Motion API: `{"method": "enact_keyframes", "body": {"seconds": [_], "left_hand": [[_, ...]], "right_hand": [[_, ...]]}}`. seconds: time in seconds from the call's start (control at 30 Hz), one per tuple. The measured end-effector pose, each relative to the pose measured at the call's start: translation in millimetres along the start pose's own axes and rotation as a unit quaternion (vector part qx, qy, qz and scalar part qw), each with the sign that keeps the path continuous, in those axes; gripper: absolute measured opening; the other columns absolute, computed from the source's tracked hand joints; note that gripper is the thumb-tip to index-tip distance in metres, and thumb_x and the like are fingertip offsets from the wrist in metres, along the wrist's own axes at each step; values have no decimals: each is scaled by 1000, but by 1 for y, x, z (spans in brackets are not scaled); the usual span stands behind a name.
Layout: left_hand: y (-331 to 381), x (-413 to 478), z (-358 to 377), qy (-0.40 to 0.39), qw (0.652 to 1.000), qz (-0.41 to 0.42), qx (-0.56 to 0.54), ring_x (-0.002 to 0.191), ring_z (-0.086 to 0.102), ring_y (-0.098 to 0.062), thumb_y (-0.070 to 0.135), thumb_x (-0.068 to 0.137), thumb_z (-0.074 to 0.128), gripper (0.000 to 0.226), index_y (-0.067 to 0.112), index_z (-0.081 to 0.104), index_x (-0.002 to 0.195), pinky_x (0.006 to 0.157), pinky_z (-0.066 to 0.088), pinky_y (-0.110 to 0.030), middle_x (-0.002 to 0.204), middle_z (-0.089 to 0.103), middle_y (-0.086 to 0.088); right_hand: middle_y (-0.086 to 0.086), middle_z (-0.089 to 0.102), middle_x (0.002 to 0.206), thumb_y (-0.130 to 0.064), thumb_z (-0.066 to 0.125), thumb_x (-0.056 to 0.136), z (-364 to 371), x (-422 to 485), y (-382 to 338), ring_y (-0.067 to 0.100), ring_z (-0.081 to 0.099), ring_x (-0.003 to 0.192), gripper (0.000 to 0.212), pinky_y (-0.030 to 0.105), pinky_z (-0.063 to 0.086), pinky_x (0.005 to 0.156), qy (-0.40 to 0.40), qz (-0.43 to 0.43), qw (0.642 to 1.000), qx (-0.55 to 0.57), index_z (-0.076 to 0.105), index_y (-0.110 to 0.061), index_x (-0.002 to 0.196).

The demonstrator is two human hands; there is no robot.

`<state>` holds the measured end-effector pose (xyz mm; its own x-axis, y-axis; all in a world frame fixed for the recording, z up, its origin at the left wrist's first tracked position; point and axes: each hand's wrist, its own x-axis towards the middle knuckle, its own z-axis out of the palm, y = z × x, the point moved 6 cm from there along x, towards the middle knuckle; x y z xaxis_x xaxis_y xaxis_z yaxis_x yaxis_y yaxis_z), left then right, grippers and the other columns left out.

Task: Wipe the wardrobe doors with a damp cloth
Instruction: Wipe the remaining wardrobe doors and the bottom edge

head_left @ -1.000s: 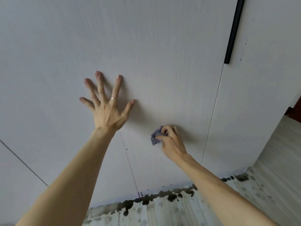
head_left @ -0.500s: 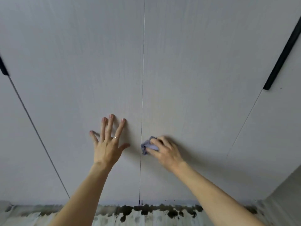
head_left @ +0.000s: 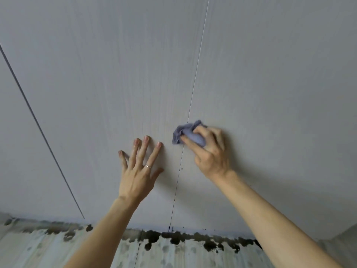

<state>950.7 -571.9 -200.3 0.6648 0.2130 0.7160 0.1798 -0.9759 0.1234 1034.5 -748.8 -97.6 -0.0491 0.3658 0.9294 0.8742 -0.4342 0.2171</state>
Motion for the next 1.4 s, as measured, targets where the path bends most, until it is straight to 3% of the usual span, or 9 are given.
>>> {"method": "enact_keyframes", "body": {"seconds": [0.17,0.3,0.47,0.63,0.7,0.83,1.0,1.17,1.4], "left_hand": [[-3,-46,34,-47,999,-1,19,155,-1,-29,31,79,83,109,27,11,161,110,22,-75,169,1,-9],[-1,-62,39,-48,998,13,36,155,1,-33,31,74,87,113,30,14,160,112,17,-74,169,3,-10],[26,-47,48,-18,999,20,29,151,-2,-49,52,87,67,88,38,17,158,108,7,-78,169,0,-8],[72,-32,60,-29,999,23,4,150,-12,-48,59,90,52,76,45,17,157,107,-5,-78,169,-4,-4],[81,-31,64,-27,999,-19,-18,149,-14,-49,58,91,53,74,45,20,156,106,0,-82,169,-5,-3],[88,-36,73,-46,996,-61,-41,148,-22,-46,57,96,54,75,48,11,157,105,7,-84,167,-19,3],[84,-35,78,-78,990,-104,-62,140,-44,-28,57,91,59,86,64,-6,148,111,-4,-77,158,-37,16],[91,-33,75,-69,991,-105,-40,136,-49,-17,59,90,57,88,67,-10,145,114,-3,-70,152,-43,21],[92,-39,70,-54,991,-114,-48,148,-29,-34,57,89,59,86,64,-2,148,117,-5,-64,155,-37,21]], "right_hand": [[1,53,120,-16,56,94,44,-133,-34,25,50,99,28,38,39,73,-172,-136,975,-33,76,-29,107],[-1,69,110,-12,57,87,44,-177,-40,22,50,100,30,36,38,78,-224,-133,964,-54,77,-30,101],[-4,72,110,-9,57,89,-36,-135,31,26,51,102,37,38,38,77,-36,144,982,-116,78,-36,100],[-18,57,106,6,62,82,-98,-161,120,35,58,100,30,13,36,90,173,440,879,-60,79,-17,91],[-20,52,104,7,63,83,-94,-176,120,30,59,102,30,7,37,88,208,468,858,-29,78,-17,94],[-13,57,105,8,68,81,-68,-200,87,28,56,97,39,25,48,80,235,504,831,-5,77,-27,94],[5,63,113,10,65,79,-11,-210,20,25,48,99,40,22,44,86,92,433,895,61,81,-22,96],[8,58,119,15,66,73,-4,-227,20,29,50,99,49,21,44,86,13,405,906,122,80,-21,103],[2,47,116,14,69,79,-47,-273,74,34,56,95,38,36,51,85,185,491,848,72,79,-20,93]]}}
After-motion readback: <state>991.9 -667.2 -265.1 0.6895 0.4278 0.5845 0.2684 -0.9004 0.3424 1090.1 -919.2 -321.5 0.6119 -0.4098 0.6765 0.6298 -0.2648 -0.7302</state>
